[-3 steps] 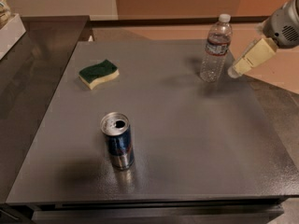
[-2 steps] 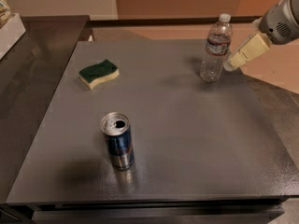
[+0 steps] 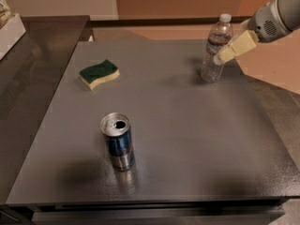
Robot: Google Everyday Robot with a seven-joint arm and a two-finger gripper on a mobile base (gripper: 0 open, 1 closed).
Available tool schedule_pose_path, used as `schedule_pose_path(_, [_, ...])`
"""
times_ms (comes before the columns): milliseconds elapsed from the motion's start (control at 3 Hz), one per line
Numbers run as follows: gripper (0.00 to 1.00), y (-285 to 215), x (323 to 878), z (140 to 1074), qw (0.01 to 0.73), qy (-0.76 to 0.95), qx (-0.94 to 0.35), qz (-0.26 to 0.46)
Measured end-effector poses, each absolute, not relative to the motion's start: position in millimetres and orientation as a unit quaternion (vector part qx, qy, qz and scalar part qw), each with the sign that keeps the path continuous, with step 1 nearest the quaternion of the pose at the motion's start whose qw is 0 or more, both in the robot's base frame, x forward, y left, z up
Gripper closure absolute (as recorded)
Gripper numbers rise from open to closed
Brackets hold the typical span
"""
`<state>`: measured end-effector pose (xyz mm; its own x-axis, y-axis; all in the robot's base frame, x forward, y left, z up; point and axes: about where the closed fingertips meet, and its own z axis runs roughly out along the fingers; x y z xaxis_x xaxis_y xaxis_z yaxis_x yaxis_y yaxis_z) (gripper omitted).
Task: Move water bottle near redbull can
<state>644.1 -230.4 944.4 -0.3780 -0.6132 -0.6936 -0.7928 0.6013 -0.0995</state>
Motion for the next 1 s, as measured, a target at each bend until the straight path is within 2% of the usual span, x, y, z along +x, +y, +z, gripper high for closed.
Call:
schedule_pose_path(333, [0.0,-216.7,651.8,939.9,0.358,0.815,-0.431,0.152])
schedule_pose_path(1000, [0.35,-207.0,656.0,940.2,0.365,0.805,-0.432,0.176])
